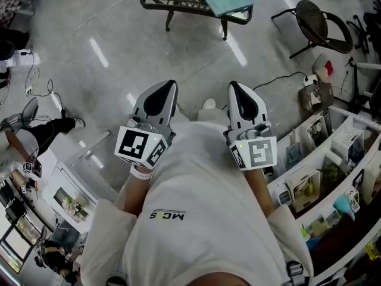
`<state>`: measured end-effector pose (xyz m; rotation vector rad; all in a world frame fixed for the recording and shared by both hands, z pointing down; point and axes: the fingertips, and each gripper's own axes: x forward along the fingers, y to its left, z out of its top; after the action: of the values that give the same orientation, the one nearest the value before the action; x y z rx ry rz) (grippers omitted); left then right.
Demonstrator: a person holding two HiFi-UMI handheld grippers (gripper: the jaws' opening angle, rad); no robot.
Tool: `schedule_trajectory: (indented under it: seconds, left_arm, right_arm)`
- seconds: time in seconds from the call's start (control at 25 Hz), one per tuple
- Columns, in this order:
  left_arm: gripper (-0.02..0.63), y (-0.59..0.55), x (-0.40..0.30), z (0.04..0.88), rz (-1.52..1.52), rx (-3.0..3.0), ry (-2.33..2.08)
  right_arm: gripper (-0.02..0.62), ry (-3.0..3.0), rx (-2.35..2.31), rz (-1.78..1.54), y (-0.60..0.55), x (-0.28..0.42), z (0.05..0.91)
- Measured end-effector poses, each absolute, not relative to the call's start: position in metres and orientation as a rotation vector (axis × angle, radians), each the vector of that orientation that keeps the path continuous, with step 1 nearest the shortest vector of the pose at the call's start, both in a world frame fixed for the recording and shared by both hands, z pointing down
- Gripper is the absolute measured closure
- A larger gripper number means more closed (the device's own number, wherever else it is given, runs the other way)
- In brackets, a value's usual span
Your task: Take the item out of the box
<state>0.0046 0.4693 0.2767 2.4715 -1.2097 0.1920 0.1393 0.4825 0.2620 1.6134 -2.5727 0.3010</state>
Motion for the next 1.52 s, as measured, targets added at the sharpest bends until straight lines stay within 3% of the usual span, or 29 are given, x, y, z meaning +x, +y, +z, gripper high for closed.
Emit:
schedule_trajectory:
  seconds: [0.52, 1.12, 1.52]
  left_arm:
    - [0.581, 0.404, 0.057, 0.295, 0.237, 2.414, -1.267]
    - [0.581, 0.138, -0.020, 0.290, 0.157, 2.507, -1.194]
    - [0.581, 0.033, -0.056, 0.286, 0.152, 2.571, -1.105]
  right_arm:
    - [0.580, -2.630, 1.502, 0.374, 0.408, 0.193, 0.283]
    - [0.580, -2.512, 1.599, 0.315, 0.162, 0.116, 0.253]
    - [0.580, -2.468, 1.610, 0.306, 0.067, 0.056, 0.248]
